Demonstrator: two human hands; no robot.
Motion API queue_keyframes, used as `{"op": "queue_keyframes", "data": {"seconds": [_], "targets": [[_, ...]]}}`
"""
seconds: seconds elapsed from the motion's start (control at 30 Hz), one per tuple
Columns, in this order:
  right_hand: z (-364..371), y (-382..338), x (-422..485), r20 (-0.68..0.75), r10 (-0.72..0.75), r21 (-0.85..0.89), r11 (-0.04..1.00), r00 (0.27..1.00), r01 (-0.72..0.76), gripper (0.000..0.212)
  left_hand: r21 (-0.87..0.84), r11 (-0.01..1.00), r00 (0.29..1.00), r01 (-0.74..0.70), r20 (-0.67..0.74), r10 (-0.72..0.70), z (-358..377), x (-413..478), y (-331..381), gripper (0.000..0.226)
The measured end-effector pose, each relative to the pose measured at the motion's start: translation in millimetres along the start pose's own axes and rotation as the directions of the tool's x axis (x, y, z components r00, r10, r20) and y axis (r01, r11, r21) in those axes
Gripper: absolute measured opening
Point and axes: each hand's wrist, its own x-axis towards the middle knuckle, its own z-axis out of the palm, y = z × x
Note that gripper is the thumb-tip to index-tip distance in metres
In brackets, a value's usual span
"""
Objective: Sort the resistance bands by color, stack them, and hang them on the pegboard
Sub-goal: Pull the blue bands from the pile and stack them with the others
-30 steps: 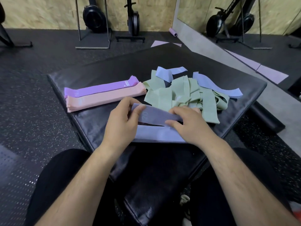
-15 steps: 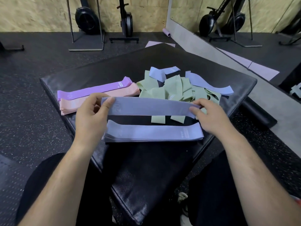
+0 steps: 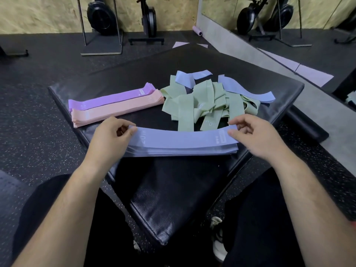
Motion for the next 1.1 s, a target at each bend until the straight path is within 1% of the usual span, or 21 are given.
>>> {"op": "queue_keyframes", "data": {"seconds": [0.1, 0.2, 0.27, 0.37, 0.4, 0.43, 0.47, 0.5, 0.57, 0.63, 0.73, 0.87, 0.97, 1.1], "targets": [[6.2, 0.1, -0.6, 0.039, -0.024, -0.071, 0.997, 0.999, 0.027, 0.017, 0.080, 0.996, 0.999, -0.033, 0.012, 0.032, 4.2, -1.4, -4.8, 0.012], [12.0, -0.3, 1.3, 0.095, -0.075, -0.210, 0.973, 0.993, 0.093, 0.015, 0.124, 0.990, 0.998, -0.061, 0.032, 0.057, 7.2, -1.4, -8.9, 0.016], [14.6, 1.3, 2.6, 0.134, -0.089, -0.256, 0.959, 0.987, 0.121, 0.017, 0.176, 0.981, 0.996, -0.084, 0.041, 0.078, 9.9, -1.9, -12.4, 0.021], [16.0, 3.7, 3.3, 0.152, -0.094, -0.277, 0.951, 0.984, 0.134, 0.024, 0.386, 0.903, 0.975, -0.190, -0.034, 0.220, 15.2, -6.5, -9.5, 0.035], [16.2, 2.6, 2.6, 0.147, -0.111, -0.283, 0.947, 0.983, 0.149, 0.026, 0.406, 0.882, 0.959, -0.241, -0.043, 0.282, 17.4, -8.8, -4.5, 0.036], [17.2, 1.4, 2.3, 0.142, -0.139, -0.299, 0.938, 0.980, 0.176, 0.027, 0.392, 0.869, 0.941, -0.303, -0.020, 0.337, 20.6, -10.9, 1.3, 0.036], [18.8, -0.9, 1.7, 0.146, -0.175, -0.322, 0.922, 0.974, 0.214, 0.028, 0.359, 0.861, 0.927, -0.361, 0.037, 0.374, 25.2, -13.8, 7.4, 0.037], [21.3, -3.2, 1.4, 0.167, -0.200, -0.344, 0.906, 0.965, 0.247, 0.031, 0.318, 0.858, 0.915, -0.403, 0.118, 0.386, 31.1, -16.5, 12.5, 0.041], [28.0, -8.9, 0.4, 0.254, -0.209, -0.380, 0.876, 0.944, 0.296, 0.043, 0.253, 0.855, 0.880, -0.454, 0.276, 0.386, 44.5, -21.5, 18.6, 0.050], [35.0, -12.1, 1.2, 0.342, -0.197, -0.411, 0.848, 0.919, 0.335, 0.057, 0.225, 0.852, 0.850, -0.472, 0.372, 0.373, 55.0, -23.8, 20.0, 0.057], [39.9, -11.7, 5.5, 0.393, -0.166, -0.435, 0.833, 0.904, 0.342, 0.064, 0.202, 0.857, 0.836, -0.474, 0.410, 0.366, 60.4, -20.8, 21.0, 0.061], [39.2, -6.3, 12.5, 0.426, -0.096, -0.420, 0.860, 0.900, 0.290, 0.061, 0.212, 0.859, 0.835, -0.466, 0.426, 0.348, 60.2, -15.6, 22.9, 0.058], [38.6, -5.4, 15.9, 0.424, -0.087, -0.400, 0.875, 0.901, 0.273, 0.059, 0.217, 0.867, 0.834, -0.448, 0.452, 0.318, 60.6, -12.3, 25.4, 0.058], [38.5, -5.8, 17.4, 0.429, -0.089, -0.413, 0.866, 0.899, 0.282, 0.059, 0.216, 0.863, 0.822, -0.456, 0.473, 0.316, 61.0, -8.9, 23.6, 0.058]]}}
